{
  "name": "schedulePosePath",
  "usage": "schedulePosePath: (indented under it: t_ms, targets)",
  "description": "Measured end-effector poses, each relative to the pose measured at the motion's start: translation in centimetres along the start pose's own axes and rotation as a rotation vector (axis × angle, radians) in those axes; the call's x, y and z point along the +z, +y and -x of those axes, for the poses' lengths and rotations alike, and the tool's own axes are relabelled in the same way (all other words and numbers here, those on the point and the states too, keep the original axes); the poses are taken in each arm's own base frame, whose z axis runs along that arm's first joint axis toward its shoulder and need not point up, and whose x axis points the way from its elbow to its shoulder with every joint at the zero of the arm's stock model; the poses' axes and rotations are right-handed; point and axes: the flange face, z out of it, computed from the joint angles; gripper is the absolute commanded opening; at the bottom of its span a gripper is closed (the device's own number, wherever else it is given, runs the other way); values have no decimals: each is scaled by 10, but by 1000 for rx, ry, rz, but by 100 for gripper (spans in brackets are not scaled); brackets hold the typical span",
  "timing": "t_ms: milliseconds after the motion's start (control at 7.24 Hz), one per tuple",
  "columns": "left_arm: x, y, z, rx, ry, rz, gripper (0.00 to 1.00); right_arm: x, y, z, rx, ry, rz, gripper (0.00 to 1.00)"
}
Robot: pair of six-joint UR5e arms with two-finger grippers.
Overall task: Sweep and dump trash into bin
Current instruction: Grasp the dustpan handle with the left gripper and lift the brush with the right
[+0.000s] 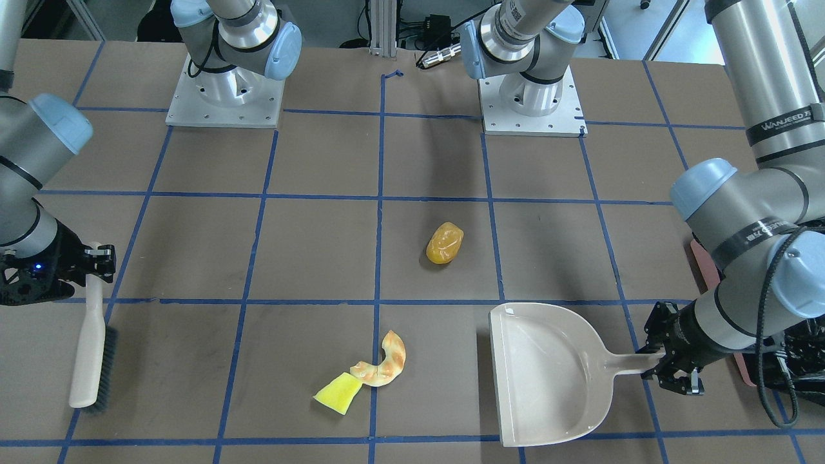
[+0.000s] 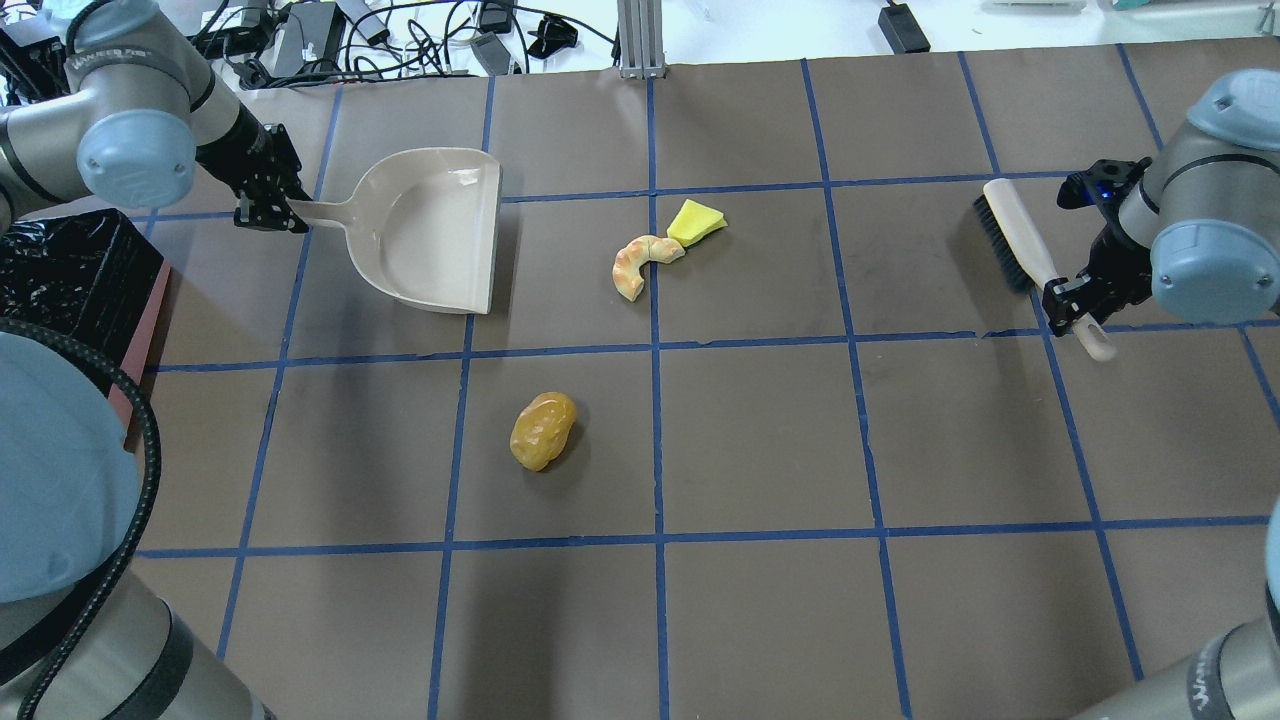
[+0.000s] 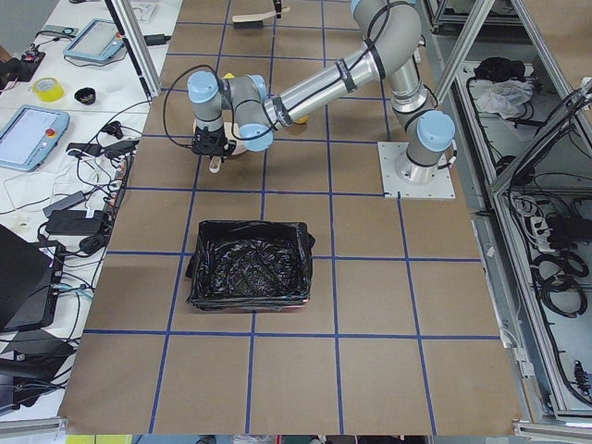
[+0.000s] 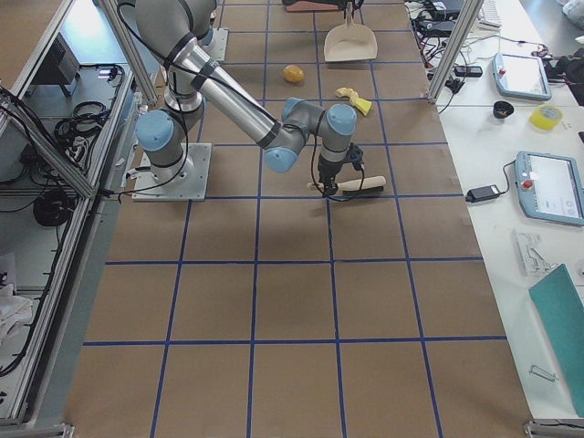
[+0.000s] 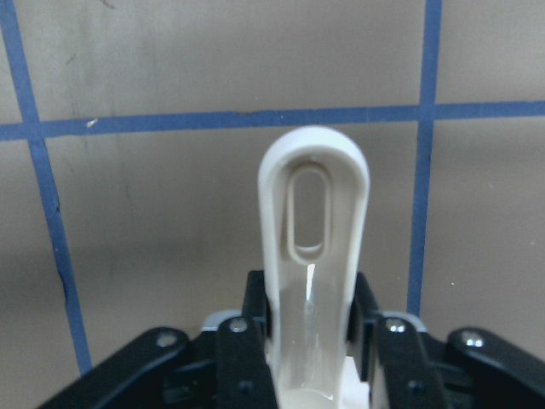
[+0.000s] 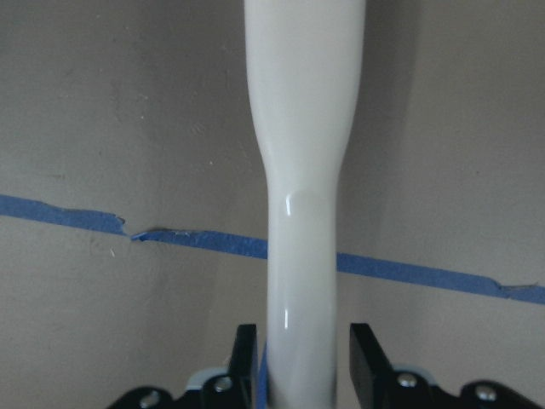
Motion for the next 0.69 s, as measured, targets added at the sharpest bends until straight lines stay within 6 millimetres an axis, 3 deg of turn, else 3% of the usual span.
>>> schedulePosePath:
  t_ms: [276, 691]
  targets:
    - [-19, 32, -15, -51, 5, 2, 0, 0, 0, 0, 1, -1, 0, 19]
    - [-8, 83, -23, -154, -16, -25, 0, -7, -1, 0, 8, 11, -7, 16]
